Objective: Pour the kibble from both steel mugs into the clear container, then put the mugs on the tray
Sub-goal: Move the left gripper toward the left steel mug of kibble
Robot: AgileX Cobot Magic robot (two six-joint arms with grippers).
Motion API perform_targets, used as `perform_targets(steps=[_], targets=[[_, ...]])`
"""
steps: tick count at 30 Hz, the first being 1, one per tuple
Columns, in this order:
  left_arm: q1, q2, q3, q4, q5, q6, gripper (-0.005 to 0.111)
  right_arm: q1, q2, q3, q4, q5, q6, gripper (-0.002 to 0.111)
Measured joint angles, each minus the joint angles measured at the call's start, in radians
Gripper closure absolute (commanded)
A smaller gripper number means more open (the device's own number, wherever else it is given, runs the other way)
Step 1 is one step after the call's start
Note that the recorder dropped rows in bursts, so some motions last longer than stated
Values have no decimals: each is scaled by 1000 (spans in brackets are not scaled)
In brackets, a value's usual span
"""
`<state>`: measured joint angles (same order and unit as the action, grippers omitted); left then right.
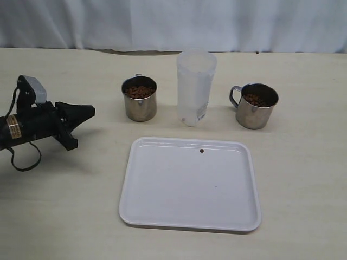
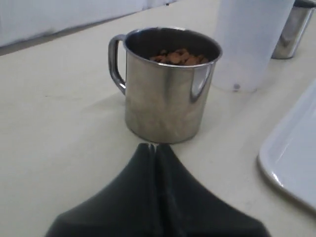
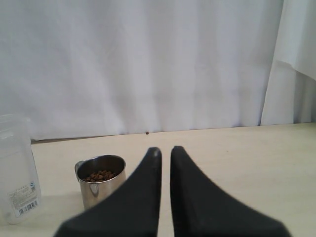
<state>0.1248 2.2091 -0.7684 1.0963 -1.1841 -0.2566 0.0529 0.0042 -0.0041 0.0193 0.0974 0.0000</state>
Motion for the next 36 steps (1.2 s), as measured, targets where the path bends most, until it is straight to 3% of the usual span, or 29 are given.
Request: perform_targets(steps=[2,4,7,8,14,20,24,31,36], targets=[[-7,24,0,-30,-22,0,103,0,0,0,0,0,0,103],[-8,67,-15,-77,-22,20,85,0,0,0,0,0,0,103],[-8,102,-47,-62,-22,56,37,0,0,0,0,0,0,103],[-8,106,-55,-39,-22,60,32,0,0,0,0,0,0,103],[-22,106,-57,-31,-22,64,30,0,0,0,0,0,0,103],[-161,106,-57,-215,-22,66,30,0,0,0,0,0,0,103],[-205,106,-64,-314,-22,76,30,0,0,0,0,0,0,103],[-233,108,-138,-282,-22,82,30,0,0,0,0,0,0,103],[-256,110,-188,-275,69,83,30,0,0,0,0,0,0,103]])
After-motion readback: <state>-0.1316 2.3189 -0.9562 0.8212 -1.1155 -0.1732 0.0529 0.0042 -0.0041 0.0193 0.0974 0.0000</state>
